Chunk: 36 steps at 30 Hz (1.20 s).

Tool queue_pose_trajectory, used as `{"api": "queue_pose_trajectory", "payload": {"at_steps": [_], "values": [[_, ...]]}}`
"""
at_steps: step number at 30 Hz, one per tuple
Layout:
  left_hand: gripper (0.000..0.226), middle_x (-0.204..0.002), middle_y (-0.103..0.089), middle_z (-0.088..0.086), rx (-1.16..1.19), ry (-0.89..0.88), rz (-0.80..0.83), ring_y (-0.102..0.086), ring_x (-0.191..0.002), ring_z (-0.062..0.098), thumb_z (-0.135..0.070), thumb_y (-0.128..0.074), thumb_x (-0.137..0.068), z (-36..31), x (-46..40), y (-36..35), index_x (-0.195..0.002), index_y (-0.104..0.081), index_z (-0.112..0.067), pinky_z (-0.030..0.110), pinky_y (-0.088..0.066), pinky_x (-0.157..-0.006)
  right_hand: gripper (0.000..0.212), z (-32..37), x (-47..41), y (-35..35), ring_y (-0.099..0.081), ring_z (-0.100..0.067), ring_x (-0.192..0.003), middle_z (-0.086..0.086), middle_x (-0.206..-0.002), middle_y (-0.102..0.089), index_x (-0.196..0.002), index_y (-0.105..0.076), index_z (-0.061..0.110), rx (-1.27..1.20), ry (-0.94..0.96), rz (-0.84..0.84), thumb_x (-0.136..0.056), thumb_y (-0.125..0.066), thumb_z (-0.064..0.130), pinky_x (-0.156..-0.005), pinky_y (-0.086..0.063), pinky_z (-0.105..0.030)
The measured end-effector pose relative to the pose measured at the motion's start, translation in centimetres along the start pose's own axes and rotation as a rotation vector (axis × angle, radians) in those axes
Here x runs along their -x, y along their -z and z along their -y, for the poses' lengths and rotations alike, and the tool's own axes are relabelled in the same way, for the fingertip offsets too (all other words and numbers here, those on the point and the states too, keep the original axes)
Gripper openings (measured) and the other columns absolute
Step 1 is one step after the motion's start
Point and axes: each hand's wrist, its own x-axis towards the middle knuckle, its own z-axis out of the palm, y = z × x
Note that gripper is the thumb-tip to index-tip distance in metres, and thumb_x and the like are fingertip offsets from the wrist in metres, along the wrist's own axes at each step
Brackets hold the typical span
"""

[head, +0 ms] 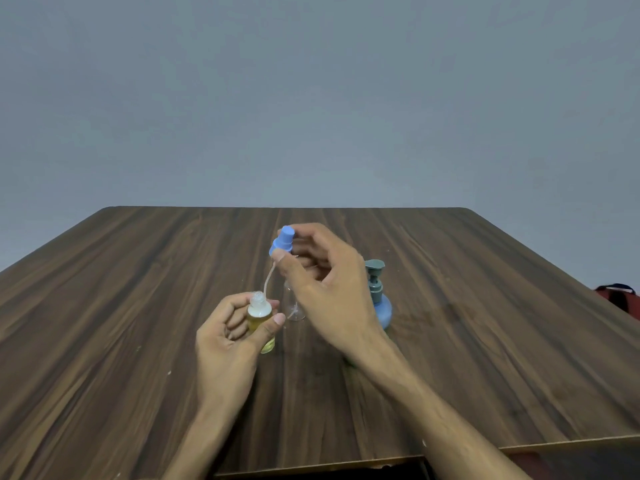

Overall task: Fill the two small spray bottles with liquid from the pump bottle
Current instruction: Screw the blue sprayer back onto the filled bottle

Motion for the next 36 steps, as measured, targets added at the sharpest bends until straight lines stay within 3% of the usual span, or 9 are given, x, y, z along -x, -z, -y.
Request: {"api": "queue_pose_trajectory", "payload": {"at_steps": [3,7,9,17,25,33,36], "values": [[0.036,-0.1,-0.083,0.005,-0.012,0.021,0.019,-0.08,-0.101,0.023,-0.01,-0.088,-0.074,0.2,0.0,-1.2,-0.105,-0.072,-0.008,0.038,-0.059,-0.088,0.015,0.9,-0.6,1.3,-0.073,-0.011,-0.081,0.006,-0.095,-0.079,-0.11,-0.073,0.015,0.01,0.012,0.008,-0.095,-0.076,0.016,-0.073,-0.059,-0.025],[0.031,-0.098,-0.083,0.004,-0.068,0.035,0.053,-0.08,-0.099,0.021,0.0,-0.088,-0.077,0.9,0.0,-1.8,-0.103,-0.072,-0.01,0.028,-0.061,-0.085,0.016,1.3,-0.9,2.6,-0.071,-0.009,-0.077,0.005,-0.094,-0.079,-0.11,-0.073,0.016,0.041,0.004,0.061,-0.095,-0.076,0.014,-0.07,-0.052,-0.016],[0.031,-0.098,-0.083,0.004,-0.081,0.048,0.067,-0.08,-0.098,0.019,0.003,-0.087,-0.078,1.3,0.0,-1.8,-0.103,-0.072,-0.009,0.026,-0.061,-0.083,0.016,1.2,-0.8,3.0,-0.071,-0.007,-0.076,0.004,-0.093,-0.079,-0.109,-0.073,0.017,0.049,0.004,0.072,-0.094,-0.076,0.012,-0.069,-0.052,-0.015],[0.03,-0.1,-0.083,0.003,-0.111,0.097,0.113,-0.08,-0.1,0.02,0.005,-0.086,-0.079,2.2,0.0,-2.0,-0.101,-0.071,-0.01,0.042,-0.06,-0.092,0.015,0.9,-0.4,4.0,-0.071,-0.007,-0.075,0.004,-0.092,-0.078,-0.105,-0.072,0.019,0.061,-0.019,0.089,-0.093,-0.076,0.01,-0.07,-0.053,-0.015],[0.031,-0.1,-0.083,0.003,-0.122,0.1,0.128,-0.08,-0.098,0.018,0.006,-0.086,-0.079,2.5,-0.1,-2.0,-0.101,-0.071,-0.011,0.041,-0.059,-0.09,0.013,1.1,0.4,4.2,-0.073,-0.006,-0.077,0.007,-0.089,-0.078,-0.103,-0.073,0.017,0.126,-0.039,0.121,-0.093,-0.076,0.011,-0.067,-0.053,-0.014],[0.032,-0.1,-0.083,0.004,-0.167,0.083,0.163,-0.08,-0.1,0.021,0.0,-0.087,-0.079,2.6,-0.2,-1.8,-0.105,-0.071,-0.01,0.042,-0.06,-0.09,0.015,0.1,1.1,3.4,-0.075,-0.009,-0.085,0.011,-0.091,-0.078,-0.108,-0.072,0.02,0.292,-0.025,0.143,-0.094,-0.071,0.014,-0.078,-0.061,-0.03],[0.032,-0.1,-0.083,0.005,-0.182,0.092,0.167,-0.079,-0.1,0.022,-0.002,-0.089,-0.079,2.7,-0.2,-1.8,-0.105,-0.071,-0.009,0.043,-0.061,-0.09,0.015,0.1,1.1,3.3,-0.075,-0.008,-0.084,0.012,-0.093,-0.078,-0.11,-0.072,0.02,0.29,-0.011,0.127,-0.095,-0.071,0.014,-0.077,-0.061,-0.028]]}}
